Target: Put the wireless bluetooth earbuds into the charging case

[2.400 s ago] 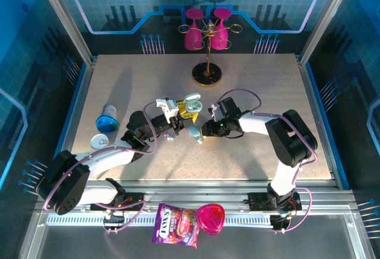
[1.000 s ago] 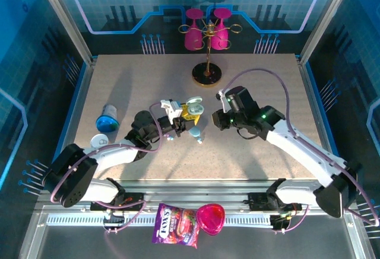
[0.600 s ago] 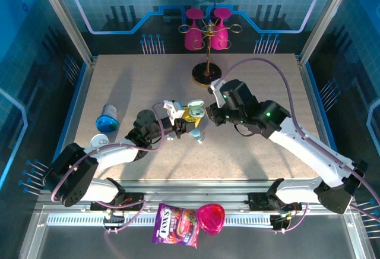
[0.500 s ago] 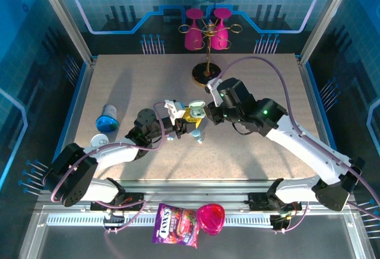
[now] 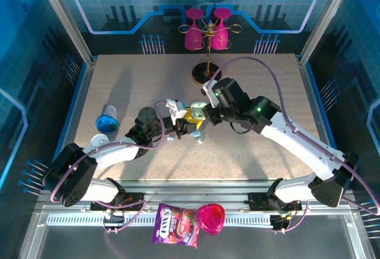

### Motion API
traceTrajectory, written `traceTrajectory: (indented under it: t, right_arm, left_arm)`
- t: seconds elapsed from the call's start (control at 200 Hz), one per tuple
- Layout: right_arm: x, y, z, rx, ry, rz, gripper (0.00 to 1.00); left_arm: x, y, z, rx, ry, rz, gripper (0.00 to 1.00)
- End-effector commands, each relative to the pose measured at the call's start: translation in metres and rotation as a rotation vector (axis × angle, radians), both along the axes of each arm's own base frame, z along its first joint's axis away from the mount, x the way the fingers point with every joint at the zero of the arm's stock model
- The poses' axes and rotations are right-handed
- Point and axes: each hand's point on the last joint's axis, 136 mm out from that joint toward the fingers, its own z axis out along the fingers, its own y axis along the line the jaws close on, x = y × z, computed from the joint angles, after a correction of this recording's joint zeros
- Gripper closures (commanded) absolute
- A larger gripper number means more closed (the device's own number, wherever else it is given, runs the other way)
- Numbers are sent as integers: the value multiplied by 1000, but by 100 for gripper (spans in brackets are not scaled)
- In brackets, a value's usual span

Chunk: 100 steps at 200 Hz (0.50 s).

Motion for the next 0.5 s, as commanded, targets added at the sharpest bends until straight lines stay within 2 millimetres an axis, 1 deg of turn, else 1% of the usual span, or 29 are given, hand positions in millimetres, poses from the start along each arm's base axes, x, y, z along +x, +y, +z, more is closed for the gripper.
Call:
traceTrajectory:
  t: [0.0, 0.495]
  right_arm:
    - [-5, 1, -13, -47, 29, 24, 81]
    - [-8, 5, -26, -60, 60, 51, 80]
  left_arm:
    - [-2, -2, 28, -55, -47, -23, 87]
    - [-3, -2, 30, -62, -42, -28, 87]
